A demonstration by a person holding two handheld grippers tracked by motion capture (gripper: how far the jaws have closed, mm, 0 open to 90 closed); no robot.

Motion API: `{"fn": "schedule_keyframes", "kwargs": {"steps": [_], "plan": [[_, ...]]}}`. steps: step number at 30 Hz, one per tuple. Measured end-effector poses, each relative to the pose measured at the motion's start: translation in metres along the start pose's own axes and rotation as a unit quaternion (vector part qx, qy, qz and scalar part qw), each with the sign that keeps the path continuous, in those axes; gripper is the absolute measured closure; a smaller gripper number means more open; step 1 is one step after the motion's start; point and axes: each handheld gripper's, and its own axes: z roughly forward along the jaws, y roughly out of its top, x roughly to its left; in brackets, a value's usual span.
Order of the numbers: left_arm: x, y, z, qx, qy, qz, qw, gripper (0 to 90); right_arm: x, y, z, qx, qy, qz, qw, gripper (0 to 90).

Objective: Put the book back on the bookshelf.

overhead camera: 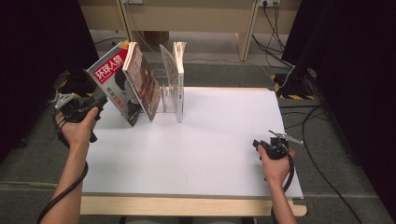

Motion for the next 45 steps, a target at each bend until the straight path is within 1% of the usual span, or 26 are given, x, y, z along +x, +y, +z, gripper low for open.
{"fn": "schedule_keyframes", "kwargs": {"steps": [1, 2, 3, 6, 7, 9, 10, 11, 12, 17, 18, 19, 21, 23, 26, 28, 30, 33, 36, 39, 40, 42, 43, 44, 45], "plan": [[0.001, 0.0, -0.001, 0.001, 0.001, 0.0, 1.0, 41.2, 0.0, 0.0, 0.0, 0.0, 0.0, 0.008, 1.0, 62.3], [0.001, -0.001, -0.001, 0.002, 0.003, 0.001, 1.0, 41.2, 0.0, 0.0, 0.0, 0.001, -0.001, 0.008, 1.0, 62.3], [0.002, -0.002, -0.002, 0.003, 0.003, 0.001, 1.0, 41.3, -0.001, 0.0, 0.0, 0.0, -0.002, 0.002, 1.0, 62.3], [0.003, -0.004, -0.004, 0.011, 0.002, 0.004, 0.9999, 41.2, -0.001, 0.0, -0.001, -0.001, -0.001, 0.004, 1.0, 62.3], [0.003, -0.006, -0.006, 0.015, 0.002, 0.004, 0.9999, 41.2, 0.001, 0.001, -0.001, 0.0, -0.001, 0.009, 1.0, 62.3], [0.004, -0.008, -0.008, 0.017, 0.001, 0.004, 0.9999, 41.2, 0.001, 0.001, -0.001, 0.0, 0.0, 0.007, 1.0, 62.3], [0.004, -0.009, -0.009, 0.02, 0.0, 0.002, 0.9998, 41.2, 0.0, 0.001, -0.001, 0.0, -0.001, 0.001, 1.0, 62.3], [0.005, -0.012, -0.011, 0.025, -0.002, -0.002, 0.9997, 41.2, 0.0, 0.0, -0.001, 0.0, 0.0, 0.003, 1.0, 62.2], [0.005, -0.012, -0.011, 0.025, -0.002, -0.002, 0.9997, 41.2, 0.0, 0.0, -0.001, 0.0, 0.0, 0.003, 1.0, 62.2], [0.008, -0.022, -0.019, 0.04, -0.005, 0.002, 0.9992, 41.1, 0.0, 0.001, -0.002, 0.0, -0.002, 0.007, 1.0, 62.2], [0.008, -0.024, -0.021, 0.043, -0.004, 0.004, 0.9991, 41.0, -0.001, 0.001, -0.002, 0.0, -0.001, 0.004, 1.0, 62.3], [0.009, -0.026, -0.023, 0.045, -0.005, 0.004, 0.999, 41.0, 0.0, 0.001, -0.002, 0.0, -0.002, 0.007, 1.0, 62.2], [0.01, -0.03, -0.026, 0.049, -0.007, 0.004, 0.9988, 40.8, 0.0, 0.001, -0.002, -0.001, -0.001, 0.005, 1.0, 62.2], [0.01, -0.034, -0.029, 0.054, -0.008, 0.008, 0.9985, 40.5, 0.0, 0.001, -0.002, -0.001, 0.001, 0.002, 1.0, 62.2], [0.013, -0.041, -0.035, 0.059, -0.012, 0.0, 0.9982, 40.5, 0.001, 0.001, -0.002, -0.001, 0.001, 0.003, 1.0, 62.2], [0.014, -0.044, -0.038, 0.061, -0.011, 0.002, 0.9981, 40.5, 0.001, 0.001, -0.002, -0.003, 0.0, 0.007, 1.0, 62.3], [0.015, -0.049, -0.042, 0.063, -0.013, -0.002, 0.9979, 40.5, 0.0, 0.001, -0.003, -0.002, -0.001, 0.007, 1.0, 62.2], [0.016, -0.054, -0.045, 0.068, -0.014, 0.0, 0.9976, 40.4, 0.0, 0.001, -0.002, -0.001, 0.0, 0.004, 1.0, 62.2], [0.016, -0.061, -0.049, 0.073, -0.017, -0.002, 0.9972, 40.3, 0.001, 0.001, -0.002, -0.002, 0.0, 0.009, 1.0, 62.2], [0.016, -0.072, -0.054, 0.083, -0.02, -0.004, 0.9963, 40.2, 0.0, 0.0, -0.002, -0.003, -0.001, 0.007, 1.0, 62.2], [0.016, -0.072, -0.054, 0.083, -0.02, -0.004, 0.9963, 40.2, 0.0, 0.0, -0.002, -0.002, -0.002, 0.006, 1.0, 62.2], [0.016, -0.08, -0.059, 0.089, -0.023, -0.004, 0.9958, 40.2, 0.0, 0.0, -0.002, -0.001, -0.002, 0.006, 1.0, 62.2], [0.016, -0.08, -0.059, 0.089, -0.023, -0.004, 0.9958, 40.2, 0.0, 0.0, -0.002, -0.001, -0.002, 0.006, 1.0, 62.2], [0.016, -0.083, -0.061, 0.091, -0.024, -0.003, 0.9955, 40.2, -0.001, 0.0, -0.002, -0.001, -0.002, 0.004, 1.0, 62.2], [0.016, -0.085, -0.062, 0.092, -0.025, -0.002, 0.9954, 40.1, 0.0, 0.0, -0.002, -0.001, -0.002, 0.007, 1.0, 62.2]]}}
